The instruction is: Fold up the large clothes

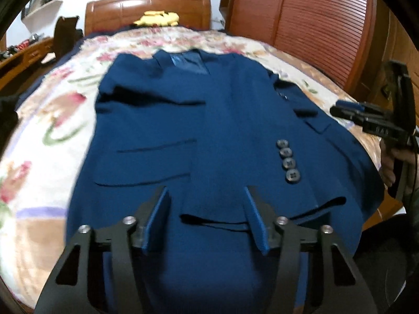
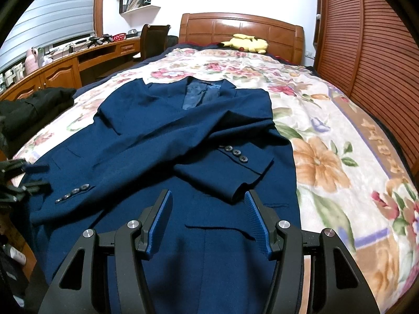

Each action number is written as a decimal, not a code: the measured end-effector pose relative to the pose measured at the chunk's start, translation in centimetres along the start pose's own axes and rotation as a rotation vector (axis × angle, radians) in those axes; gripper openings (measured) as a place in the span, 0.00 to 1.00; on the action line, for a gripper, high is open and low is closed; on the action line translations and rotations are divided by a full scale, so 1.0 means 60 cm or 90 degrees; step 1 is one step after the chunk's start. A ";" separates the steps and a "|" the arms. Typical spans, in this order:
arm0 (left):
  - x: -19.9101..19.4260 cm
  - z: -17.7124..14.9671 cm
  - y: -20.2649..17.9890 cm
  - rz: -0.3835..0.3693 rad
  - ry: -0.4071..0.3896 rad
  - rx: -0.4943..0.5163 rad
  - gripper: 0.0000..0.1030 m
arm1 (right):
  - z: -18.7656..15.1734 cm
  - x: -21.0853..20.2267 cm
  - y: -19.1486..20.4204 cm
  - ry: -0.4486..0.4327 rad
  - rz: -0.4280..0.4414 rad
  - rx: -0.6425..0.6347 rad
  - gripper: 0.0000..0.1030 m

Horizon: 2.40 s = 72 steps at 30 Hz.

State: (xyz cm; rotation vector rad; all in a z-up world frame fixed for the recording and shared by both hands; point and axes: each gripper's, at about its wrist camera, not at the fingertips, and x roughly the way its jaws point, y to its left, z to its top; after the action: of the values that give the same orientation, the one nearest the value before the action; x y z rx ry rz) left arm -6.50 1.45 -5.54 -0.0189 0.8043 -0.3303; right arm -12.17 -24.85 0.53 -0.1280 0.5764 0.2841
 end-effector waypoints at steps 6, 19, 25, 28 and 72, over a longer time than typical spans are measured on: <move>-0.013 0.010 -0.010 -0.032 -0.004 0.025 0.05 | -0.001 0.000 -0.002 -0.001 0.001 0.002 0.57; -0.074 0.076 0.069 0.081 -0.099 -0.016 0.18 | -0.001 0.002 -0.006 -0.001 0.003 -0.001 0.57; -0.099 0.054 0.077 0.100 -0.130 -0.015 0.68 | -0.003 0.002 -0.009 -0.002 0.007 -0.003 0.57; -0.109 0.044 0.076 0.104 -0.140 -0.016 0.77 | -0.003 0.004 -0.008 0.000 0.005 -0.006 0.57; -0.100 -0.117 0.099 0.094 -0.064 -0.008 0.67 | -0.118 -0.034 -0.123 0.090 0.020 0.061 0.72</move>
State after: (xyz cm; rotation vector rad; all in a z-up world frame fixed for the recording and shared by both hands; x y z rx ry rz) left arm -13.69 9.61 -7.04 0.0116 0.7035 -0.1835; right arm -15.28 -33.74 -3.91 -0.0465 0.7324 0.2788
